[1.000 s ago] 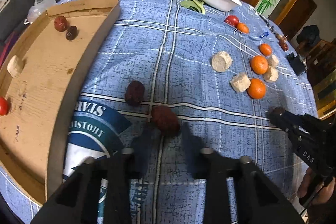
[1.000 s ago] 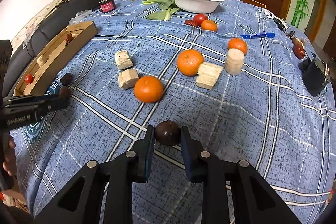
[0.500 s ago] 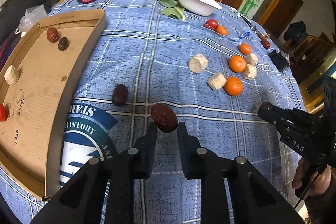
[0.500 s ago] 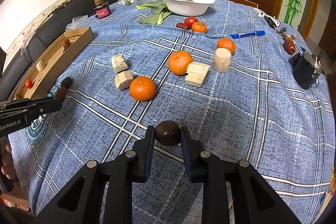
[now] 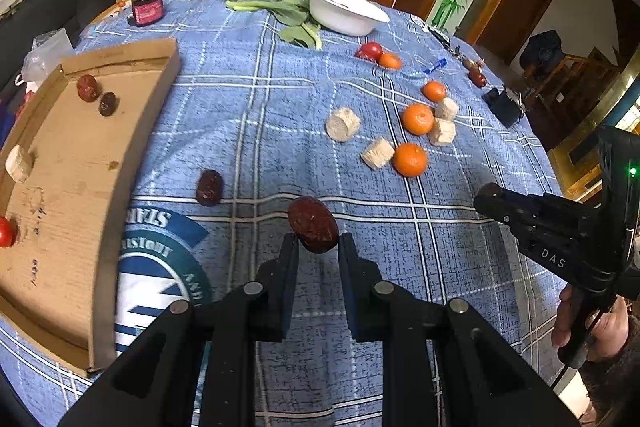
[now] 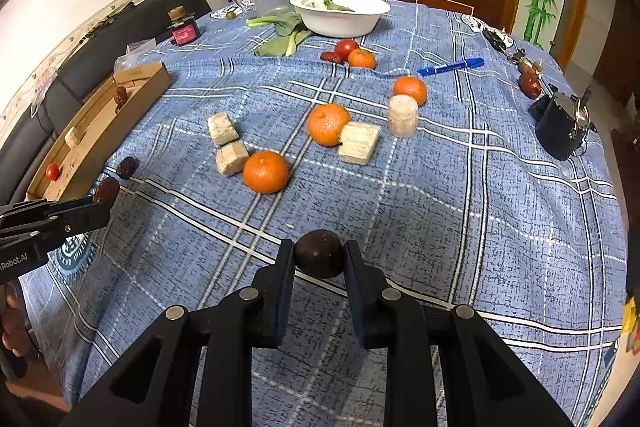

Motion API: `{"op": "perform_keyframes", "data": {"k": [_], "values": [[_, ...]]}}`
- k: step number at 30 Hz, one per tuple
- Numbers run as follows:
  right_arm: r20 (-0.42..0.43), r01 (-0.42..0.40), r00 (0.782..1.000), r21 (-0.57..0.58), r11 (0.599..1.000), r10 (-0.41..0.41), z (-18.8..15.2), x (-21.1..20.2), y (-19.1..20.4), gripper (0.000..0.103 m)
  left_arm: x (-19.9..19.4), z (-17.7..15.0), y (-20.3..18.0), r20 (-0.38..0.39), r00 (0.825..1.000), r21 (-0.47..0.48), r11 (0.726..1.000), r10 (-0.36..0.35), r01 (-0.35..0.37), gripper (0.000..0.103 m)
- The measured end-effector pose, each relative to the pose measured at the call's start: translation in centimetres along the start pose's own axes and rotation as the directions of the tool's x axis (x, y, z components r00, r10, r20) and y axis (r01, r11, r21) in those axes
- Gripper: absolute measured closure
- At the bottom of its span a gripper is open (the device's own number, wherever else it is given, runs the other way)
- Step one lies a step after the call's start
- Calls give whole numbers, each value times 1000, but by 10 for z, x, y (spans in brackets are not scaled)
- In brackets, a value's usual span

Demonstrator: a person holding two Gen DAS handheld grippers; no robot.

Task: Organize fruits
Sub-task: 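Carry the dark date and red date over the cardboard tray with both tools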

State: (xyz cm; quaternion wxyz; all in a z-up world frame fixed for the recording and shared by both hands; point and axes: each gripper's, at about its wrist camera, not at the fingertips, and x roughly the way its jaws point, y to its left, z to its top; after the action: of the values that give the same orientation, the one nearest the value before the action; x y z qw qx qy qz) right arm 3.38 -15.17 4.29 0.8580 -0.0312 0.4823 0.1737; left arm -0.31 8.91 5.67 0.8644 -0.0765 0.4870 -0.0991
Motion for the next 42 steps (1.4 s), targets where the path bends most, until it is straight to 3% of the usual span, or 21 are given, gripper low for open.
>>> {"op": "perform_keyframes", "data": {"k": [21, 42], "values": [[26, -58, 998, -97, 994, 61, 46, 13, 80, 77, -50, 6, 79, 77, 993, -106, 991, 91, -83, 83], [-15, -186, 982, -298, 936, 190, 104, 59, 204, 76, -68, -7, 177, 67, 976, -282, 942, 207, -181, 83]]}}
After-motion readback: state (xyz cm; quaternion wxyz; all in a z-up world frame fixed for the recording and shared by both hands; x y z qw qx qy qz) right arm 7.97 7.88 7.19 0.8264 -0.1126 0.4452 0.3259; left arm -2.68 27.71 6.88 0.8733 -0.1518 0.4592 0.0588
